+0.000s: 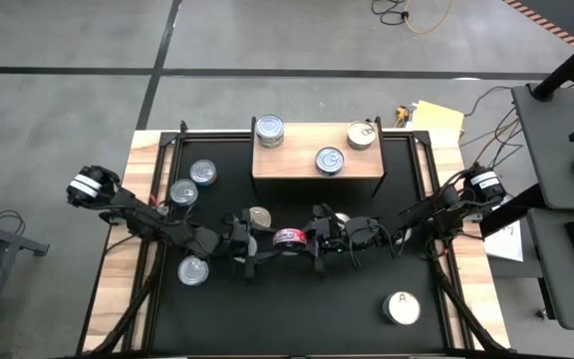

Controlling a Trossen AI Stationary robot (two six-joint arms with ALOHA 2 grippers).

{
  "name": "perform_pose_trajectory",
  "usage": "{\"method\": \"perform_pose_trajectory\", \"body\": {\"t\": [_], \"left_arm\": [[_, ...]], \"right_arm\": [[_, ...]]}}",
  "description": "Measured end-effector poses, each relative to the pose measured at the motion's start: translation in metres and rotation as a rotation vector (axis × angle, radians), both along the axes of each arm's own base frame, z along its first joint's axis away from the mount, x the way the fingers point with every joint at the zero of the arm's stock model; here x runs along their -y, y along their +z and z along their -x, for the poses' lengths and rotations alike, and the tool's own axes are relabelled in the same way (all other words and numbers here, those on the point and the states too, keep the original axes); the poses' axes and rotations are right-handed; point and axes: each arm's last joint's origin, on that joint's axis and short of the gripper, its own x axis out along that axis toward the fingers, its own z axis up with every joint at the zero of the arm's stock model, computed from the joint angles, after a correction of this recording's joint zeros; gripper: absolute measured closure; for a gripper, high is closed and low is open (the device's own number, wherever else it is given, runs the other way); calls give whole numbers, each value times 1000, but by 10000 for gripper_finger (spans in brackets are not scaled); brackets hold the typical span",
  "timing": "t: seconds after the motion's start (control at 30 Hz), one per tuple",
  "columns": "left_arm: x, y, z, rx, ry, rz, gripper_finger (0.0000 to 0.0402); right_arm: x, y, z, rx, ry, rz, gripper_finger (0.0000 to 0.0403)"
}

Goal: Stack canned seafood by type on shelf
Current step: Put the red tuna can on the shelf

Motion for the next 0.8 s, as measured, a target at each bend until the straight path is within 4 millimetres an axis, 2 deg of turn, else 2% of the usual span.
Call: {"method": "perform_pose_trajectory", "body": {"t": [0.5, 0.63, 0.8], "left_arm": [[1, 11, -11, 9, -56, -48, 146], [1, 11, -11, 10, -55, -46, 185], [1, 11, -11, 8, -49, -29, 281]], "right_arm": [[0, 1, -2, -10, -1, 22, 283], [0, 1, -2, -13, -1, 21, 283], [-1, 1, -2, -14, 4, 19, 283]]}}
